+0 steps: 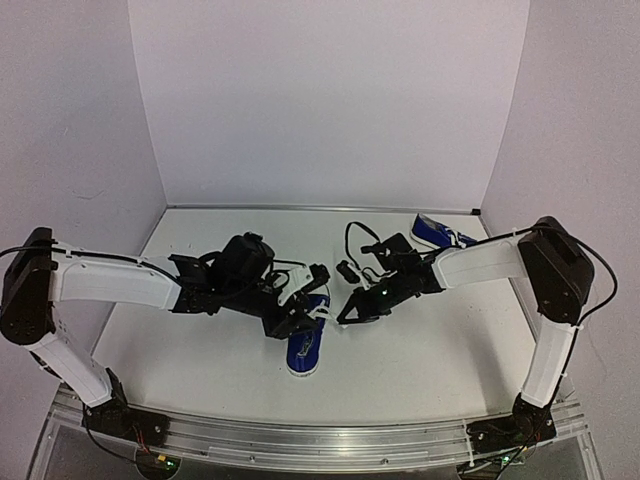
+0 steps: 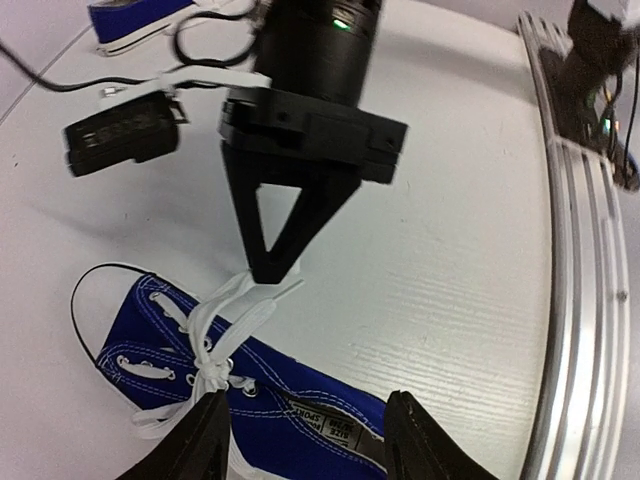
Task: Tie the shoes
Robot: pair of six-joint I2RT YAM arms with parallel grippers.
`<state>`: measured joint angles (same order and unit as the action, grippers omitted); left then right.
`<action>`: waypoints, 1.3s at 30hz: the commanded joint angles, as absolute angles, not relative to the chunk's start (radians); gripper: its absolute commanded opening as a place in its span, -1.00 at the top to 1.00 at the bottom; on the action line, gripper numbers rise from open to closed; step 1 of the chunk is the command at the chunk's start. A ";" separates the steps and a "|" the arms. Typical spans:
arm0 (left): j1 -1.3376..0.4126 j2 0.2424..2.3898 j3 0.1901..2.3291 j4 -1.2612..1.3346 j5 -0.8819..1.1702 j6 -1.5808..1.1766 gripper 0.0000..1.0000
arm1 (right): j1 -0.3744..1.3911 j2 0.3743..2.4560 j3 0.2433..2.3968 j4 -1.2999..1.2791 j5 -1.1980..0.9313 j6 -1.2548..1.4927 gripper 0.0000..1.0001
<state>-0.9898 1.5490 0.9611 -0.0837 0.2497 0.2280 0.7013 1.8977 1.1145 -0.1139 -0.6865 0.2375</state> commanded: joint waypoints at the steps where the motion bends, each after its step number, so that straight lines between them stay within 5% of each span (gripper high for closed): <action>1: -1.017 1.595 1.017 -0.088 0.188 0.446 -0.06 | 0.703 1.861 1.109 -0.097 -0.685 0.241 1.00; 17: -1.017 1.734 1.092 -0.010 0.151 0.631 0.34 | 0.703 1.860 1.097 -0.084 -0.688 0.248 1.00; 33: -1.015 1.821 1.128 0.053 0.056 0.620 0.48 | 0.703 1.862 1.100 -0.080 -0.693 0.250 1.00; 39: -1.016 1.820 1.137 0.042 0.052 0.621 0.81 | 0.703 1.866 1.103 -0.080 -0.693 0.250 1.00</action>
